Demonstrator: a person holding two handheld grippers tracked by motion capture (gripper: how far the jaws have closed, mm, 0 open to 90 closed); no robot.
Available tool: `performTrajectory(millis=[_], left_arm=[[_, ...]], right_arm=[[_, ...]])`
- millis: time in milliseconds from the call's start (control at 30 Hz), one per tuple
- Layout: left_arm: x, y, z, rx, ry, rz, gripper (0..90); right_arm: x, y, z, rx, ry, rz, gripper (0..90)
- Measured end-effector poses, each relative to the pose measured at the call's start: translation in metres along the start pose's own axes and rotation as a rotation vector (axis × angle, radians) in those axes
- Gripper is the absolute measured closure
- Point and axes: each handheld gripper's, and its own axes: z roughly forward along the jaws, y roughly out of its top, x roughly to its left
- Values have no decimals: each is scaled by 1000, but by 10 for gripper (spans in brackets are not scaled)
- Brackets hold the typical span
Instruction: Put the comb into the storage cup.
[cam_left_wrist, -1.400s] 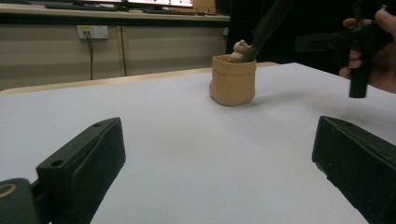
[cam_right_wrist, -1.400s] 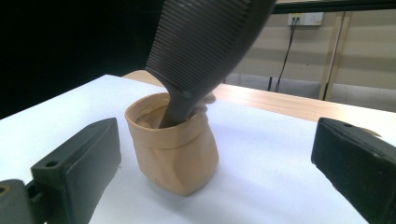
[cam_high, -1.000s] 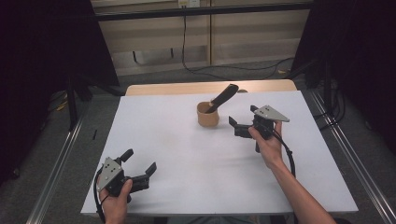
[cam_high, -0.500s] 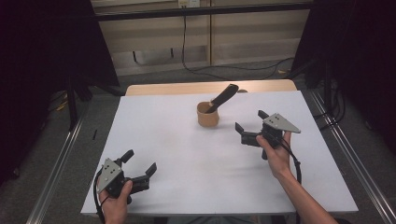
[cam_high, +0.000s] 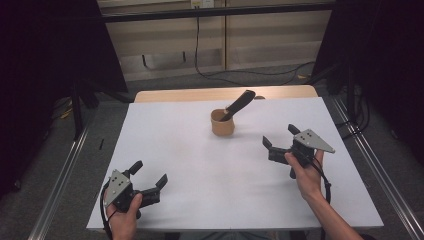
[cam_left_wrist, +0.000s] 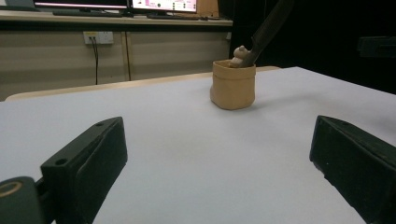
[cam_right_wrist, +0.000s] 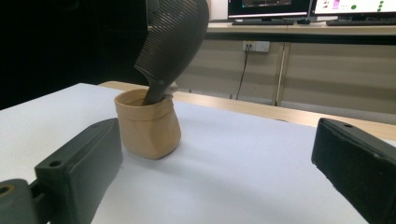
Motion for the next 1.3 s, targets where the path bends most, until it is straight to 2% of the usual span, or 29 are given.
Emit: performTrajectory(millis=[233, 367, 533, 733, 933, 1200, 1300], left_arm=[[1, -1, 0, -5, -6, -13, 41], [1, 0, -2, -11, -2, -1, 41], [0, -1, 0, 7, 25, -4, 43], [0, 0, -1, 0, 26, -8, 44], [1, 0, -2, 2, 23, -1, 44], [-1, 1, -2, -5, 31, -5, 45], [-2, 1, -3, 1, 31, 7, 45]], right_arm=[[-2, -4, -18, -12, -15, -12, 11], [-5, -8, -28, -20, -23, 30, 11], [-4, -10, -39, -27, -22, 11, 9], [-5, -14, -52, -31, 15, -16, 2], [-7, -17, -63, -29, -2, -25, 2], [-6, -19, -77, -28, 38, -61, 0], [-8, -21, -80, -37, 28, -62, 0]])
